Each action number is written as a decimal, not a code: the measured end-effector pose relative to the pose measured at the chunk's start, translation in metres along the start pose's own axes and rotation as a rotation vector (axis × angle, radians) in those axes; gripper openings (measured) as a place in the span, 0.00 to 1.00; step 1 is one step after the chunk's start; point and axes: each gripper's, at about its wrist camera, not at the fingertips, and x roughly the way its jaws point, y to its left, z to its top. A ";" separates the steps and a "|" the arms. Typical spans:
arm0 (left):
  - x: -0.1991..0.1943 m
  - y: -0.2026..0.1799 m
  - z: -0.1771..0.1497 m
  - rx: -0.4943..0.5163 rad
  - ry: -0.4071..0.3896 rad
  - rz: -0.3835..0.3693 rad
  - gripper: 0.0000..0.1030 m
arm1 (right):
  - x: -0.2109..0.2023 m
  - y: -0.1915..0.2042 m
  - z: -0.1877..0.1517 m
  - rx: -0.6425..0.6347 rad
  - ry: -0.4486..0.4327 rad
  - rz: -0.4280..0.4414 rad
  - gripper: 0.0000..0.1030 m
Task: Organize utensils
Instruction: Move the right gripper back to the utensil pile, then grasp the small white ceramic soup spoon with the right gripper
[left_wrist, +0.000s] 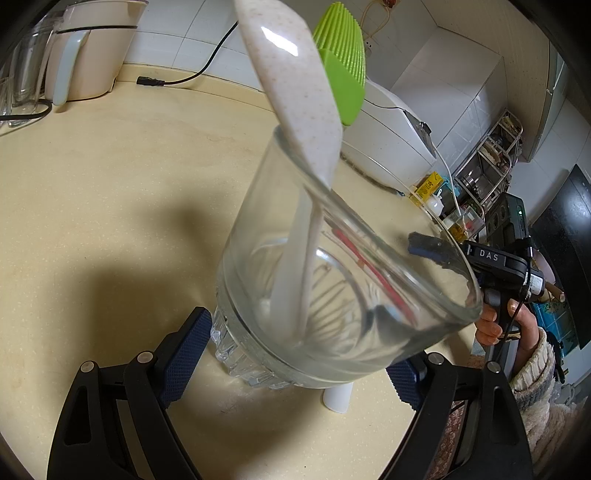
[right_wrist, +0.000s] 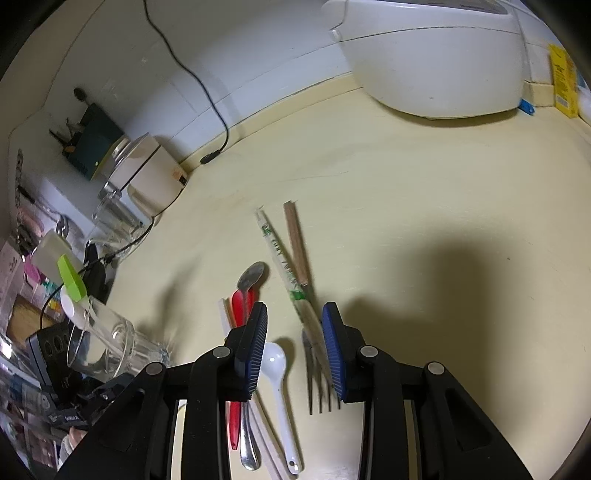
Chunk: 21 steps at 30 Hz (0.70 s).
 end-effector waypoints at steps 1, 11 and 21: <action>0.000 0.000 0.000 0.000 0.000 0.000 0.87 | 0.002 0.003 -0.001 -0.016 0.007 0.001 0.30; 0.000 0.000 0.000 0.000 0.000 0.000 0.87 | 0.013 0.035 -0.013 -0.190 0.058 -0.091 0.30; 0.000 0.000 0.000 0.000 0.000 0.000 0.87 | 0.029 0.052 -0.024 -0.301 0.111 -0.154 0.30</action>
